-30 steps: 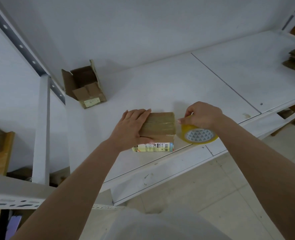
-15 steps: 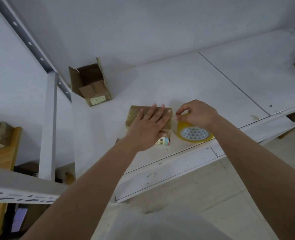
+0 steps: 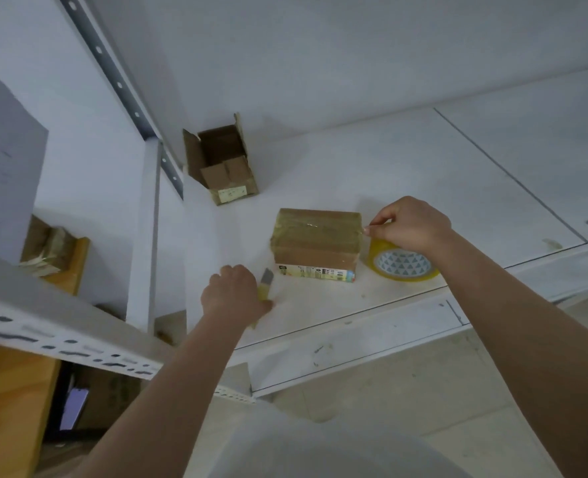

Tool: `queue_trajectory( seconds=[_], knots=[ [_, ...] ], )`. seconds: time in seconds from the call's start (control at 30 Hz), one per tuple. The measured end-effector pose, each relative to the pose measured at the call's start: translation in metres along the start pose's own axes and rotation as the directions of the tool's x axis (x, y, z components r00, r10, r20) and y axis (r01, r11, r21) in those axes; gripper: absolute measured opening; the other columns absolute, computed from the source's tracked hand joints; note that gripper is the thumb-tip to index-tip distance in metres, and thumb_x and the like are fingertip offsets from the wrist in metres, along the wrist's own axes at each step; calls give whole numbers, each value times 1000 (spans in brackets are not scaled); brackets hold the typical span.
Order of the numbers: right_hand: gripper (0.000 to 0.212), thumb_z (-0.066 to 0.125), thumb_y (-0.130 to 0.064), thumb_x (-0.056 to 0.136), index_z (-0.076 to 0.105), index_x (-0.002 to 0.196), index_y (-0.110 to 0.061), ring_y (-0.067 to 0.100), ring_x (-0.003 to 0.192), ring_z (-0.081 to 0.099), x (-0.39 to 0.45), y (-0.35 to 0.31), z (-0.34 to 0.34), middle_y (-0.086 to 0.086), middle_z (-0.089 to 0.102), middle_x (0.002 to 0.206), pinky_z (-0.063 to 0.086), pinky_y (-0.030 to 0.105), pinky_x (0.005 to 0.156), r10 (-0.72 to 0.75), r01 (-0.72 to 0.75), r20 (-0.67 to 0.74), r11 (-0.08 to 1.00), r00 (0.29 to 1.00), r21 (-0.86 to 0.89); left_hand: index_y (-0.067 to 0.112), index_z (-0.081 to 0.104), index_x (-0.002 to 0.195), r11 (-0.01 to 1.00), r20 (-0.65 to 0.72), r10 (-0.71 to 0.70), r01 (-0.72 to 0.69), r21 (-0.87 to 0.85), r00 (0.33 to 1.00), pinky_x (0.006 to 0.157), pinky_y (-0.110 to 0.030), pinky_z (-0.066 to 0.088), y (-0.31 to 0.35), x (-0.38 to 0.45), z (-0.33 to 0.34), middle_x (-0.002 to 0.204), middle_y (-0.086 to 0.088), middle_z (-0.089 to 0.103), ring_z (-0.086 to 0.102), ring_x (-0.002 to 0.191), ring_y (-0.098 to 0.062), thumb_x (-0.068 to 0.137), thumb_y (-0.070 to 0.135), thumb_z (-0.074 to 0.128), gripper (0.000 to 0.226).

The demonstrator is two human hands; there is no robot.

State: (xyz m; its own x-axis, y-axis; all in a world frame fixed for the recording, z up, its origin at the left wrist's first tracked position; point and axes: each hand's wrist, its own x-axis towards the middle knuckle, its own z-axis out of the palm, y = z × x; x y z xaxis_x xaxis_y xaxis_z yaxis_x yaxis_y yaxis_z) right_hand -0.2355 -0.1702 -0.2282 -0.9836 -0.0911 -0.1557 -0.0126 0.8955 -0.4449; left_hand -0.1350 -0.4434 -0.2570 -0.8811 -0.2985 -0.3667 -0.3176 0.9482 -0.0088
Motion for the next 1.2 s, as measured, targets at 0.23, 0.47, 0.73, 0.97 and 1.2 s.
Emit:
queue_trajectory(
  seconds=[0.23,0.47,0.73,0.97,1.2],
  knots=[
    [26,65,-64,78,70,81,-38,11,90,57,-4,-4,-2,-16,65,89,43,30,73,23,-23,1,1000,1000,-9,12,61,114,977,-17,120,-115,179,993,77,-29,45,15,-12,-3,115,-7,61,60,108,-26,91,18,56,24],
    [22,66,-58,82,68,82,-36,12,89,59,-7,-3,-6,-13,64,90,47,33,77,4,-7,85,999,996,41,13,51,80,670,173,579,-345,-657,797,55,-22,45,38,-22,-70,71,3,60,65,60,-7,94,23,53,17],
    [17,63,-20,89,75,99,-27,1,84,56,-8,7,-27,-17,63,91,41,19,68,-55,-33,242,937,969,347,16,60,71,503,-162,580,-507,-700,799,45,-20,41,119,27,-72,53,5,55,46,38,-4,105,37,35,47],
    [17,66,-37,89,69,106,-37,0,86,58,-6,17,-29,-17,60,97,43,17,72,-42,-6,290,987,956,164,20,55,68,522,-329,516,-594,-612,791,49,-20,45,118,45,-43,49,6,56,48,38,-4,103,43,33,48],
    [30,65,-61,80,72,94,-35,16,99,62,-7,22,-27,-9,67,106,49,40,92,96,-82,246,995,965,-65,19,52,72,472,-293,601,-626,-621,744,58,-25,44,113,44,-46,50,9,56,50,44,-7,104,40,34,43]
  ],
)
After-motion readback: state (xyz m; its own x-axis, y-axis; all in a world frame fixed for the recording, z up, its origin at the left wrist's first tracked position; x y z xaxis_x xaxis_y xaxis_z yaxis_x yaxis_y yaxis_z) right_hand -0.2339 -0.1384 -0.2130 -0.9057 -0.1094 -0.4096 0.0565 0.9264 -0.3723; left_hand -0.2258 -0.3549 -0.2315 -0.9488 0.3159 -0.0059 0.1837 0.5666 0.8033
